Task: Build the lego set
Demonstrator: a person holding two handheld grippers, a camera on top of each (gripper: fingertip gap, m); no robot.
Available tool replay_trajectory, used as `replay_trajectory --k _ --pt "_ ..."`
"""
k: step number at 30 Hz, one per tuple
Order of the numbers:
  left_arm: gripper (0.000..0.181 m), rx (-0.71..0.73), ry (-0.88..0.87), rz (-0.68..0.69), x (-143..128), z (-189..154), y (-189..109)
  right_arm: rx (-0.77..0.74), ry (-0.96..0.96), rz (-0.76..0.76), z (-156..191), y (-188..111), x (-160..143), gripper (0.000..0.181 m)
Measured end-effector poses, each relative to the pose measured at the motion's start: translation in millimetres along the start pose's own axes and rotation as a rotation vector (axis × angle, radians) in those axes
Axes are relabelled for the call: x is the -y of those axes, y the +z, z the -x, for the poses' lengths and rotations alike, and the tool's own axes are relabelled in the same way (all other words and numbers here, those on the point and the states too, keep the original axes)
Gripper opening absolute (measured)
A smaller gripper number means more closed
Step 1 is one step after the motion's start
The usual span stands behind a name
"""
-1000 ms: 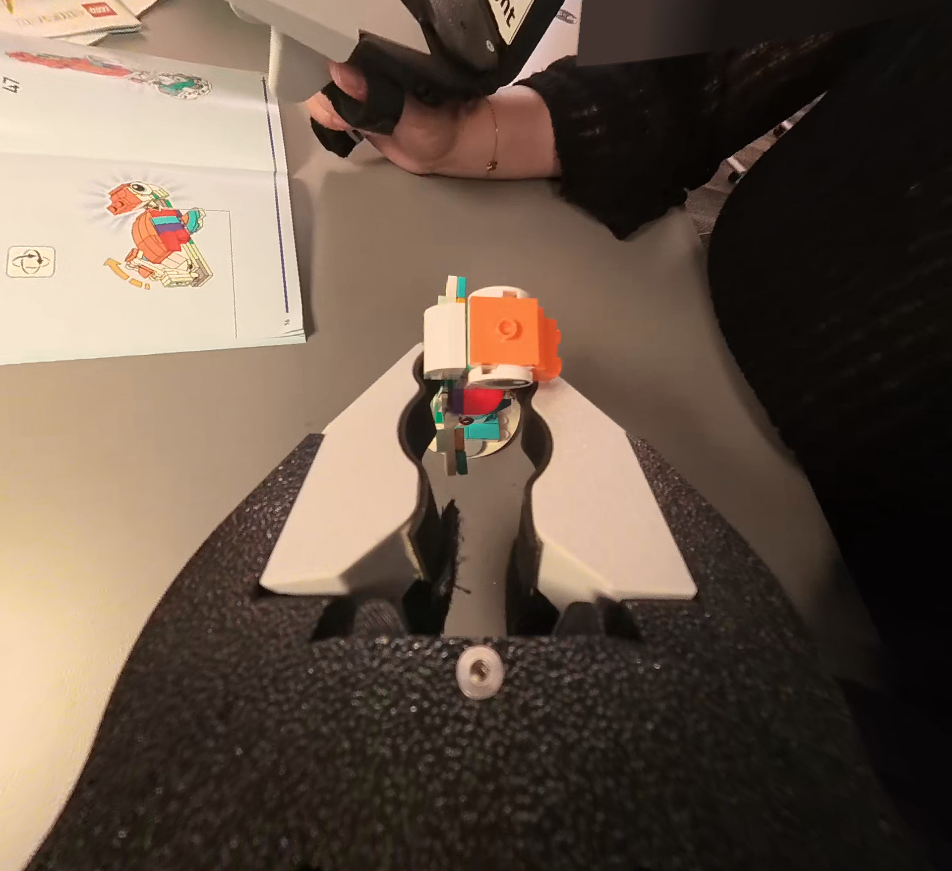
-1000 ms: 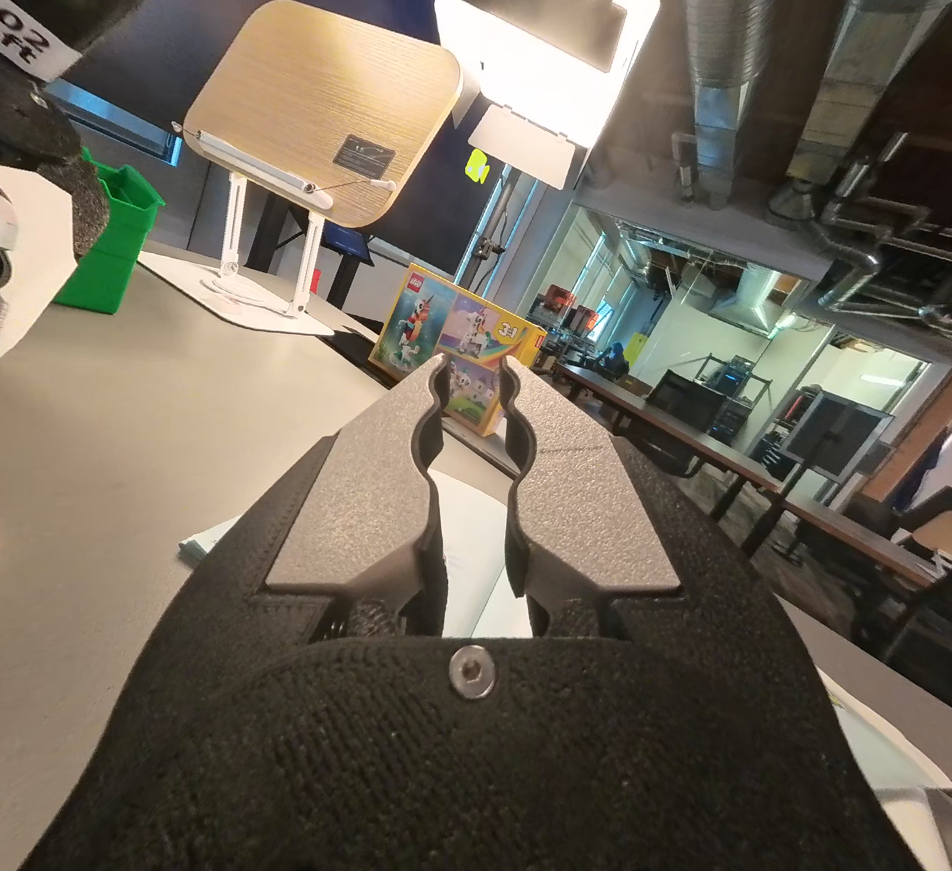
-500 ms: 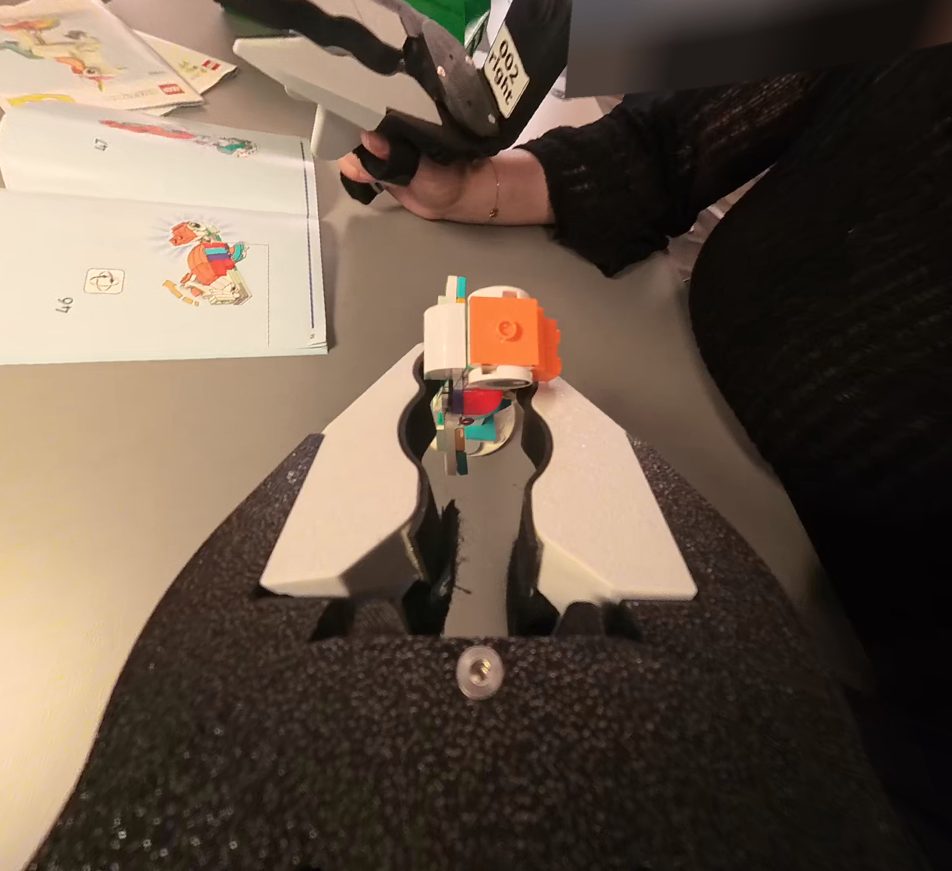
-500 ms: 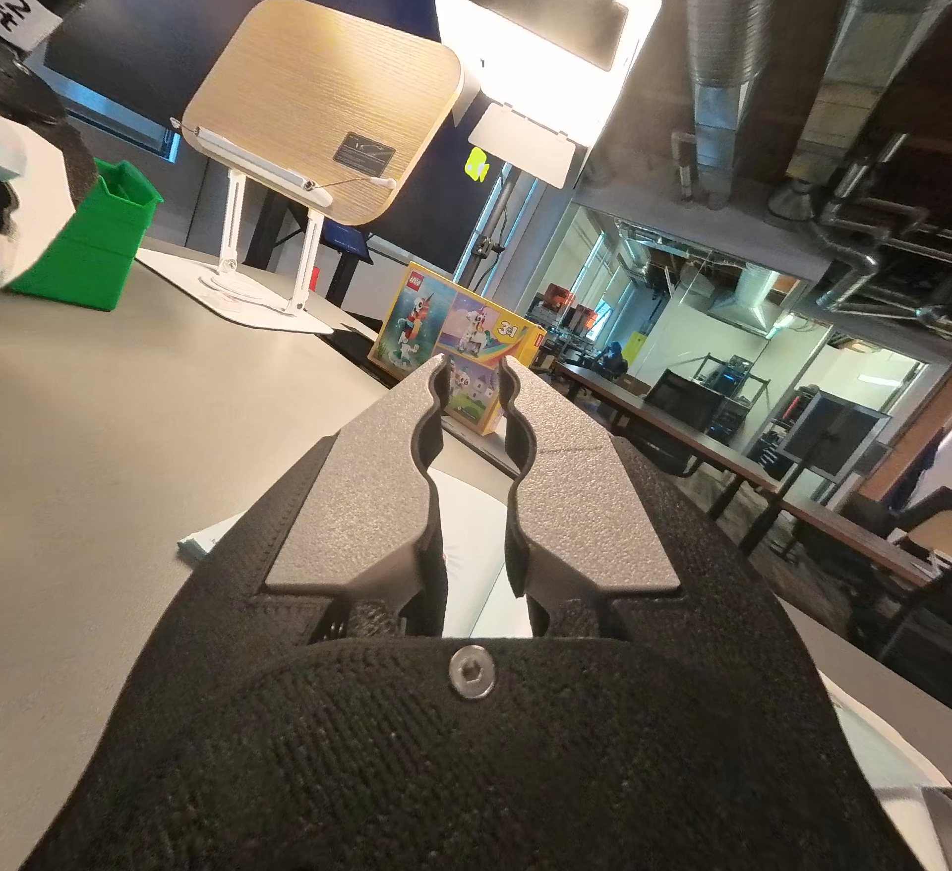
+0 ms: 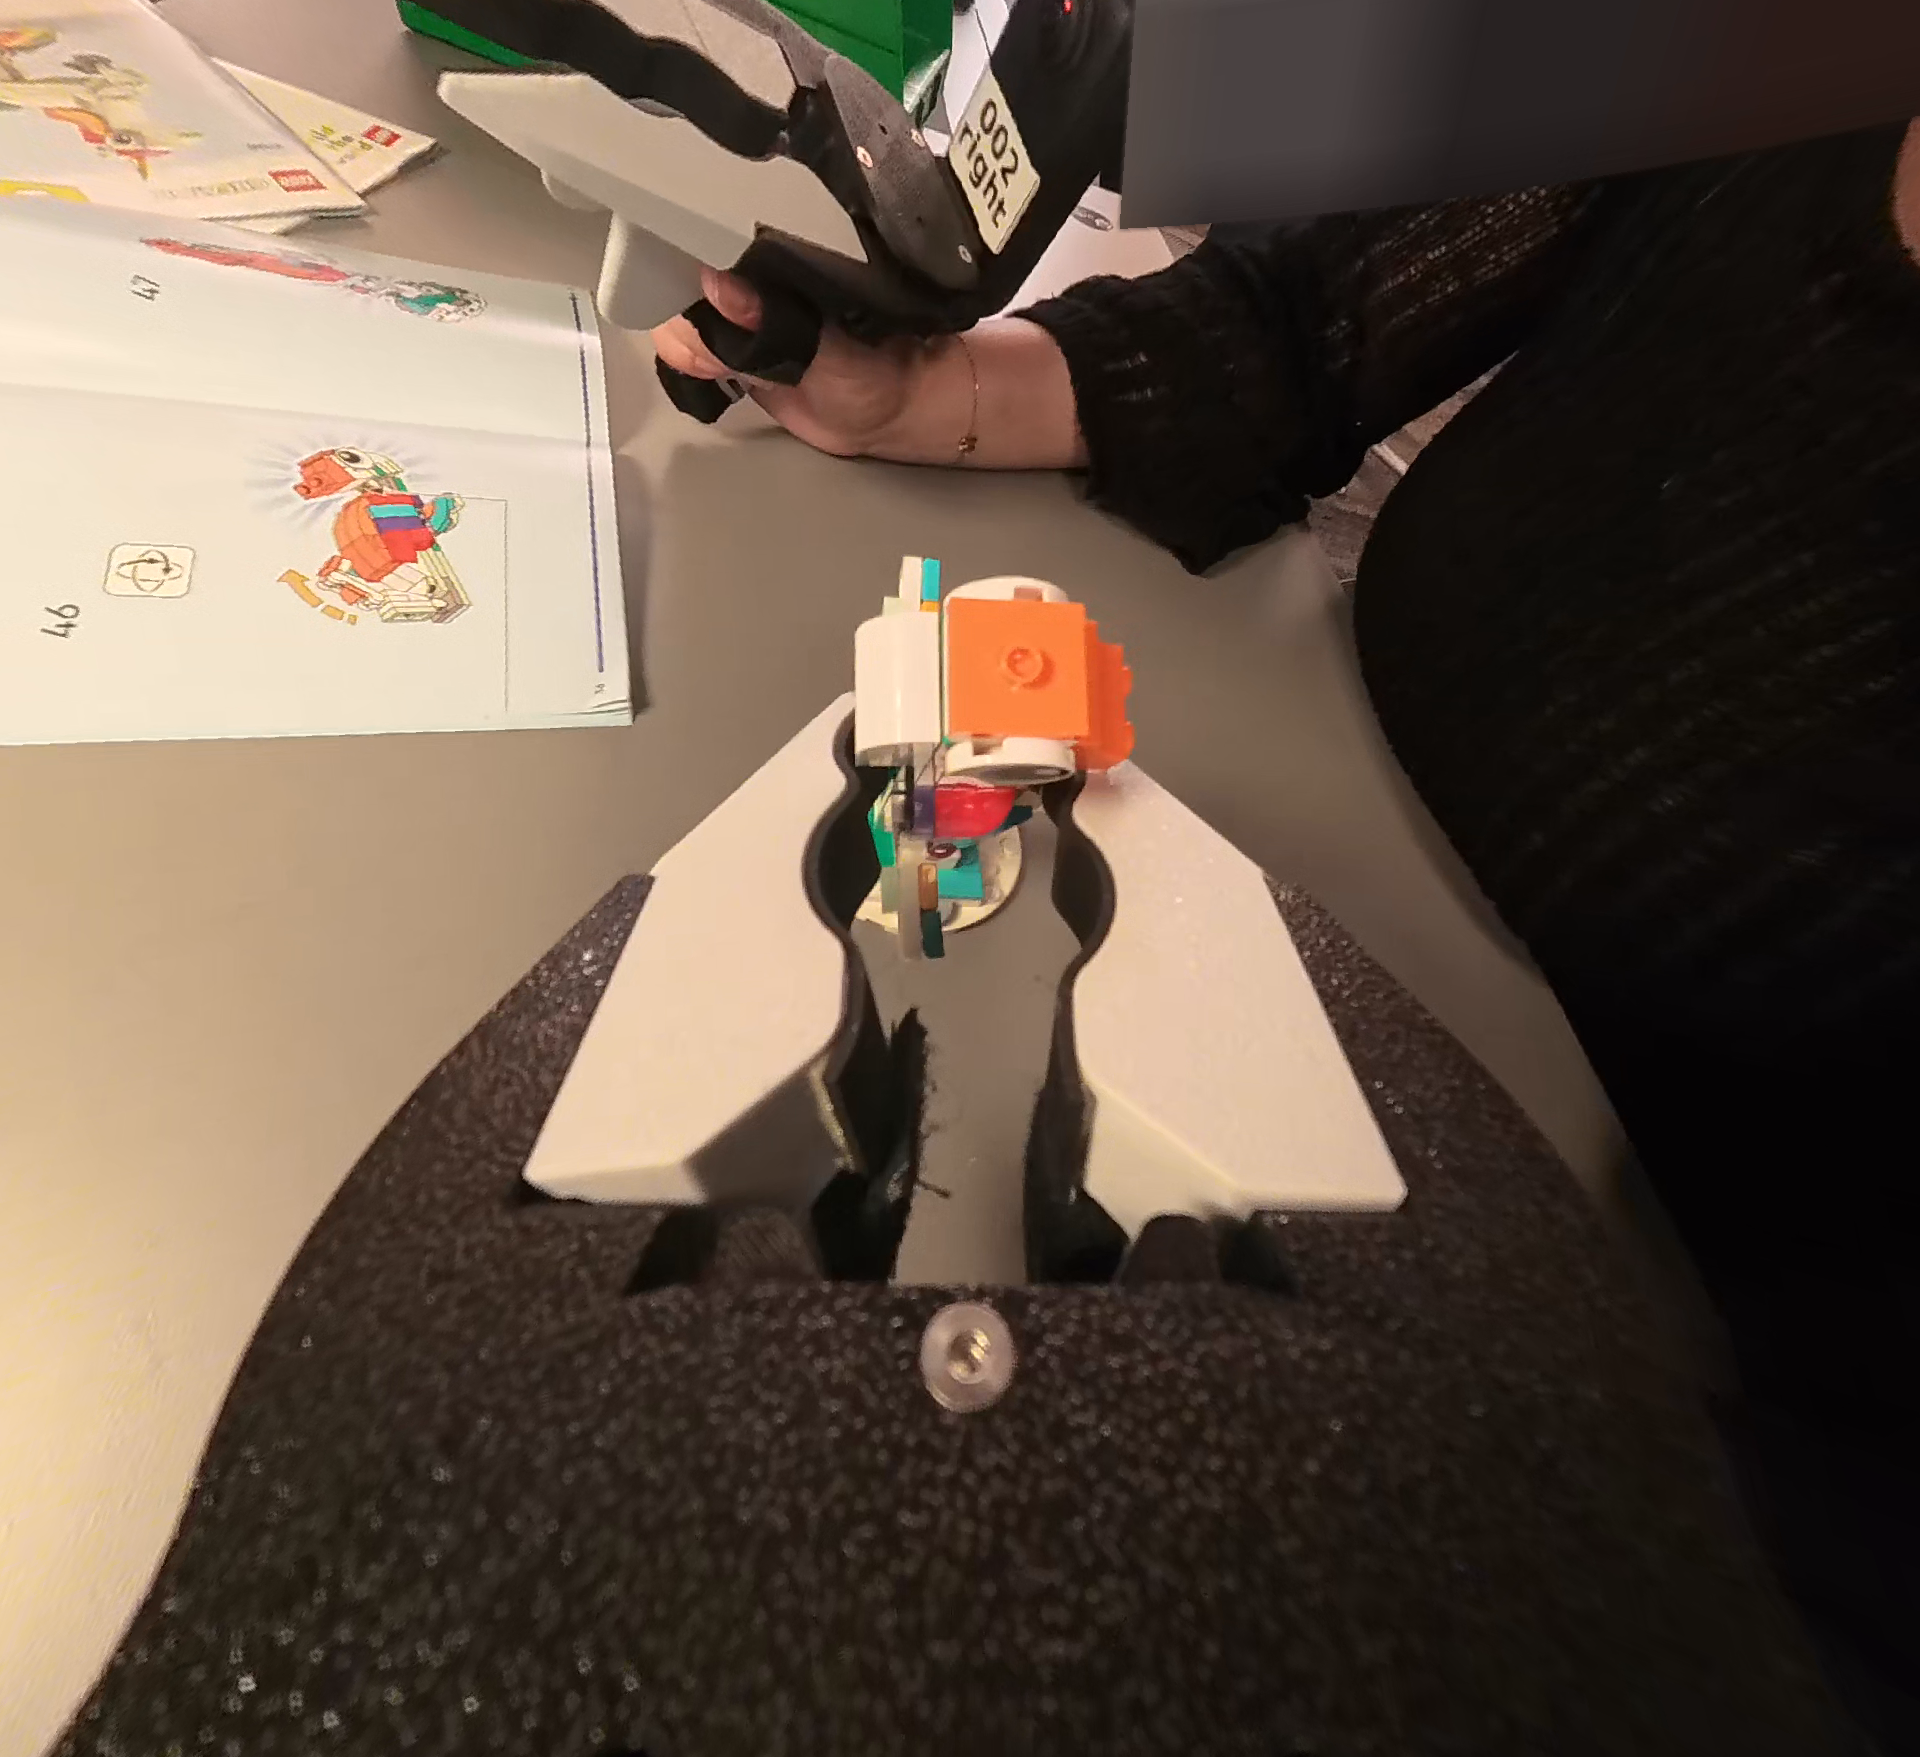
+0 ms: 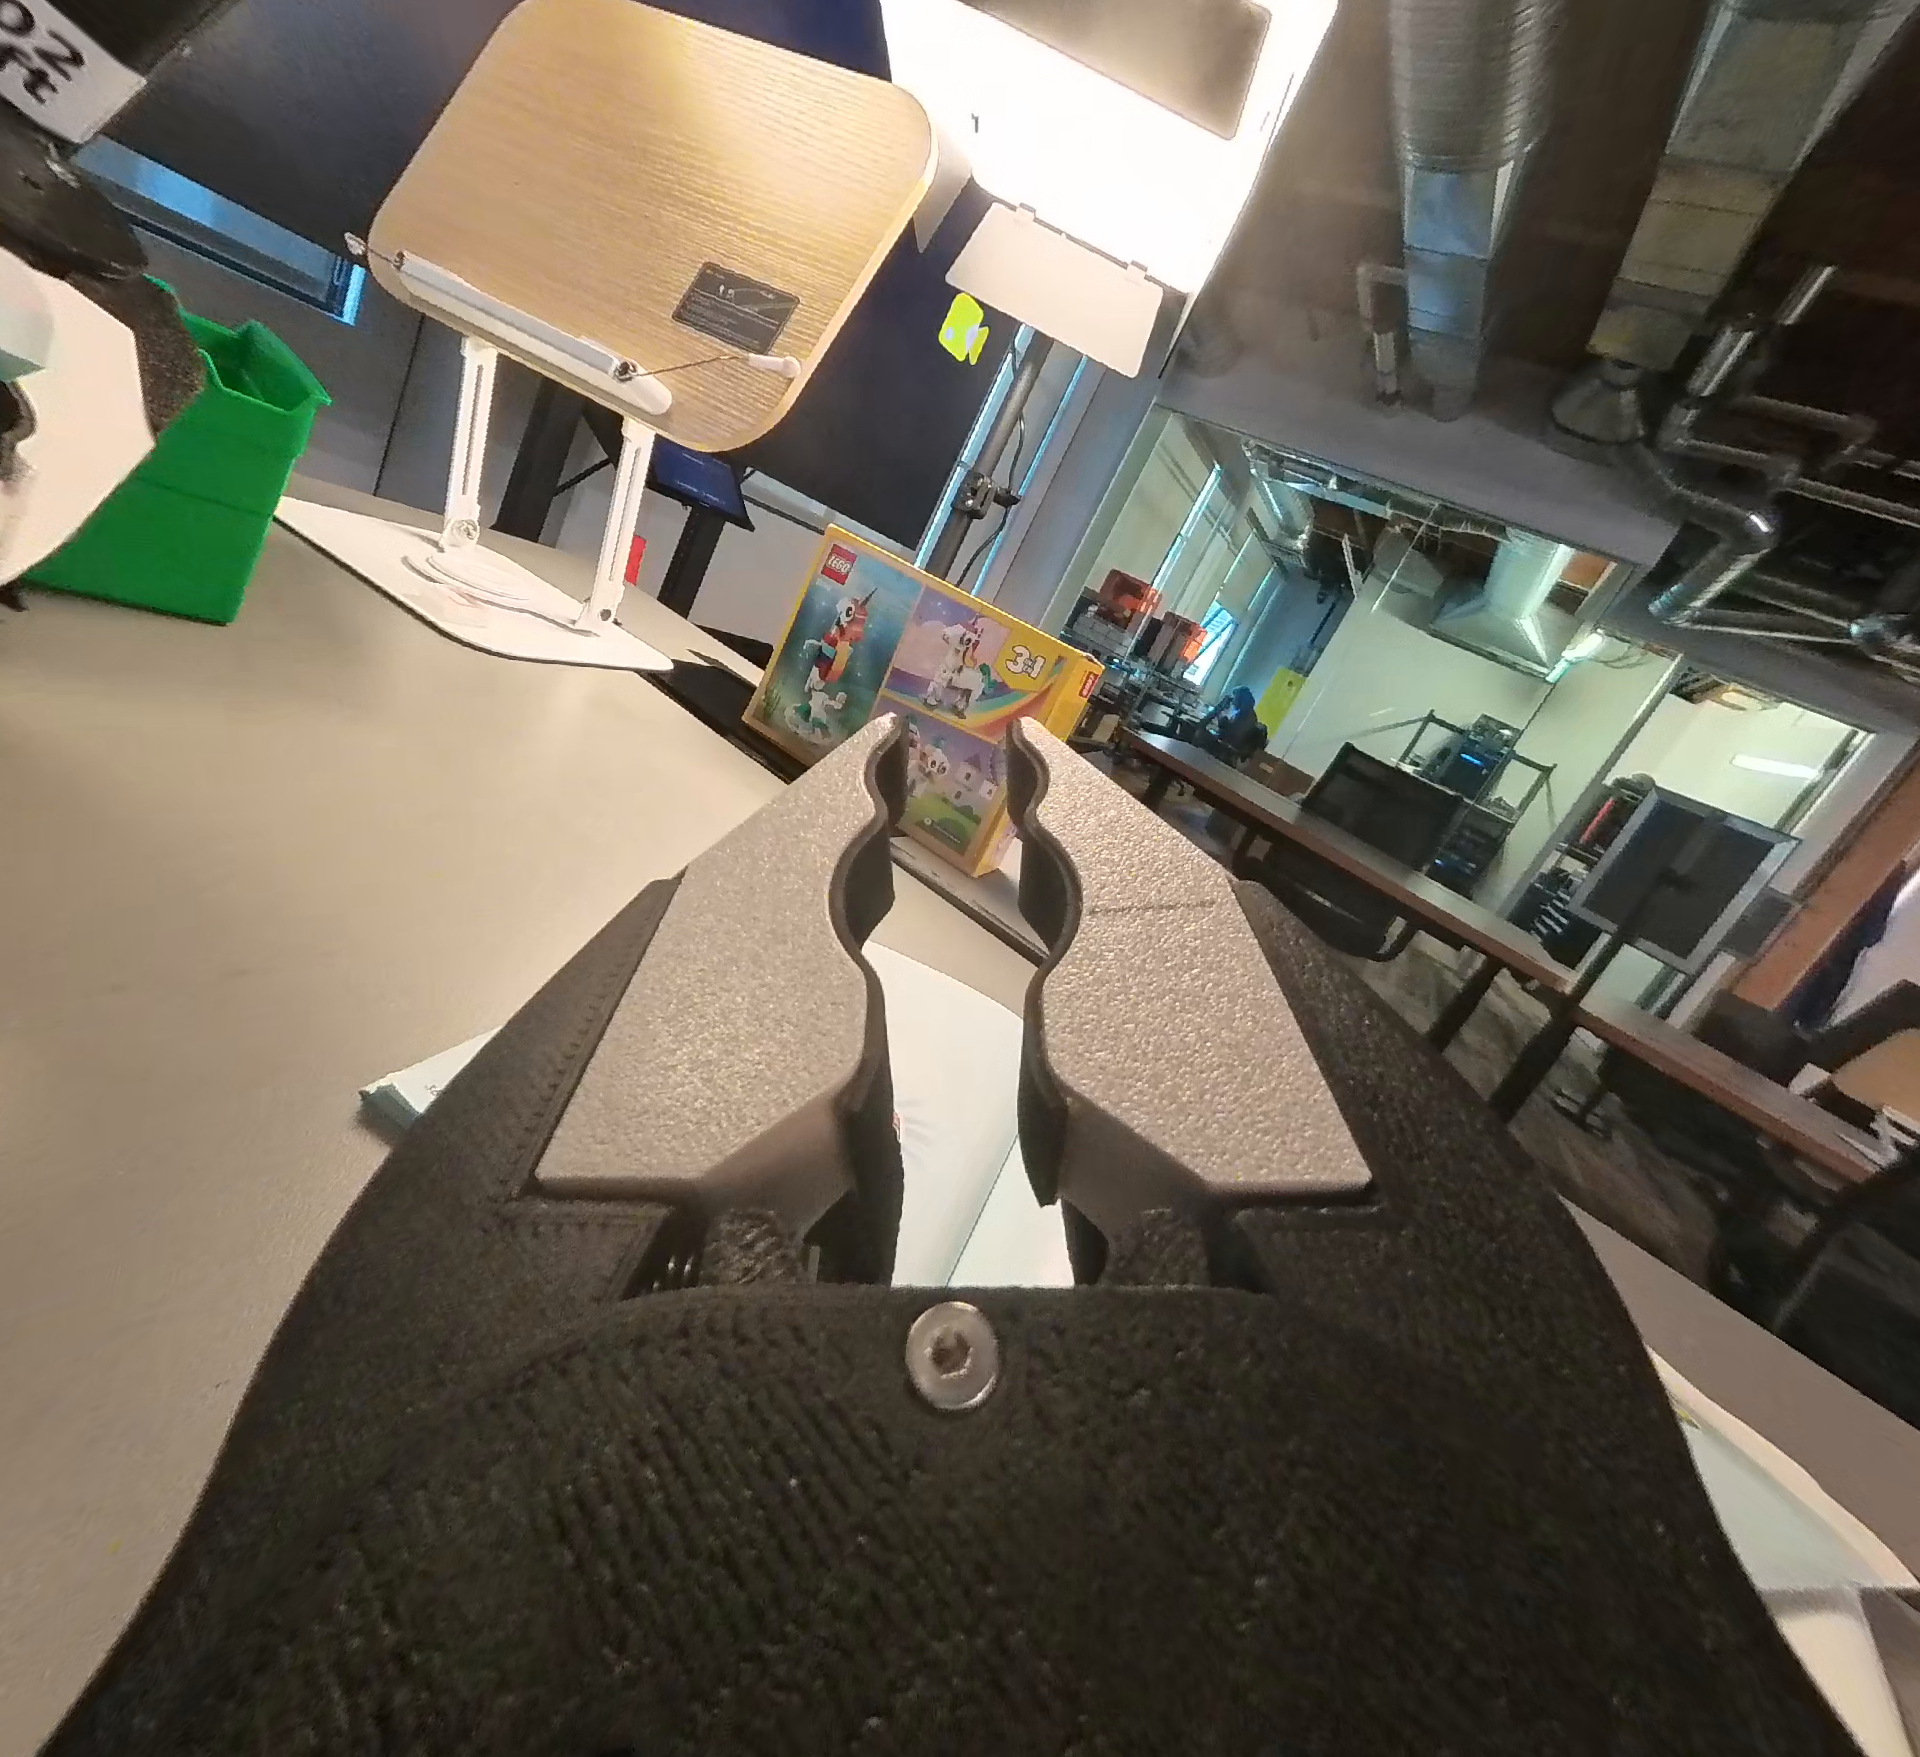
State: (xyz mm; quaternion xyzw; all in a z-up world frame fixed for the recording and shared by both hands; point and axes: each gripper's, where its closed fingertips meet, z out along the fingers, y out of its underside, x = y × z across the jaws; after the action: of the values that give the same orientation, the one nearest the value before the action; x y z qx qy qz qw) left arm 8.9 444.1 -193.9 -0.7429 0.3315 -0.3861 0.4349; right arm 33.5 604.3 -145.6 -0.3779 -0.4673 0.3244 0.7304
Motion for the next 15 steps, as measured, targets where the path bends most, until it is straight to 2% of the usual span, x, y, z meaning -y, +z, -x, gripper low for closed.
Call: replay_trajectory --k 10,15 --pt "0.027 -0.006 -0.014 -0.019 -1.5 0.6 -4.2 0.004 -0.004 0.003 0.9 0.3 -0.4 0.016" --pt "0.028 -0.084 -0.015 -0.092 10.0 -11.1 -5.7 0.004 -0.007 0.003 1.2 0.3 -0.3 0.016"
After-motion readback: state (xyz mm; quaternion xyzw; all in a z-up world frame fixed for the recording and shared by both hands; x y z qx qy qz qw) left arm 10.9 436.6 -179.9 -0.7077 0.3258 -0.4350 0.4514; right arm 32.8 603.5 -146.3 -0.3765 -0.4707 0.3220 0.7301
